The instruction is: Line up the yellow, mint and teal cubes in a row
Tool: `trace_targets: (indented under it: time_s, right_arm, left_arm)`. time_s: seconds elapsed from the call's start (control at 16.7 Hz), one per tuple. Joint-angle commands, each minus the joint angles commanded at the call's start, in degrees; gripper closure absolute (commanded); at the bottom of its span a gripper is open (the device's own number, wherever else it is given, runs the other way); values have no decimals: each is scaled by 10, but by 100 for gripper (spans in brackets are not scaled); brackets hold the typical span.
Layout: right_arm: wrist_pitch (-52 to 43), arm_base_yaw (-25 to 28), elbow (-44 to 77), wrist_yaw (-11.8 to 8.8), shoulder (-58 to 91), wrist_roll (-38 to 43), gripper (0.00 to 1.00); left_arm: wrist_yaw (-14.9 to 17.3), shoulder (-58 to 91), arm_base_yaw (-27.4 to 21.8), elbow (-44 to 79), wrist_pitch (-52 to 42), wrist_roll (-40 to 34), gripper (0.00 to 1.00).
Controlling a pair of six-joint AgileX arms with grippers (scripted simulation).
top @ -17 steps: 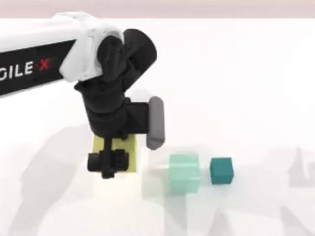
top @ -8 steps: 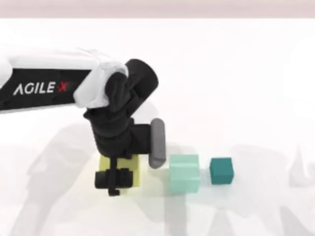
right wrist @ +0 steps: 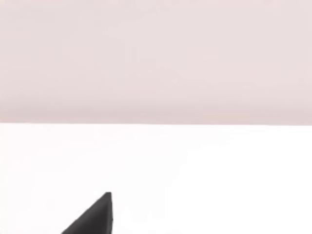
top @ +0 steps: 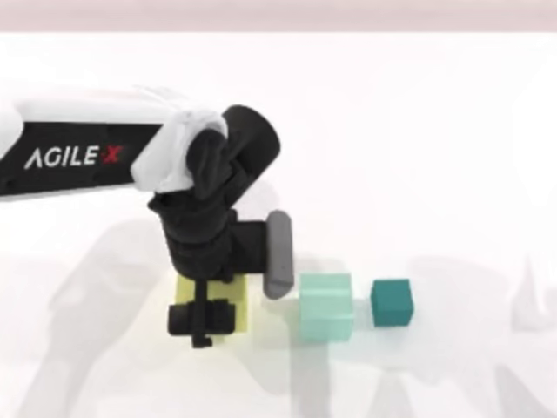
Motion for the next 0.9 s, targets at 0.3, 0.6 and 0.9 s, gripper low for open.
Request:
trace_targets:
  time_s: [0.3, 0.6, 0.9]
  right_arm:
    - [0, 0, 0, 0, 0, 0, 0]
    - [0, 0, 0, 0, 0, 0, 0]
    - [0, 0, 0, 0, 0, 0, 0]
  left_arm:
    - [0, 0, 0, 0, 0, 0, 17]
    - [0, 0, 0, 0, 0, 0, 0]
    - [0, 0, 0, 0, 0, 0, 0]
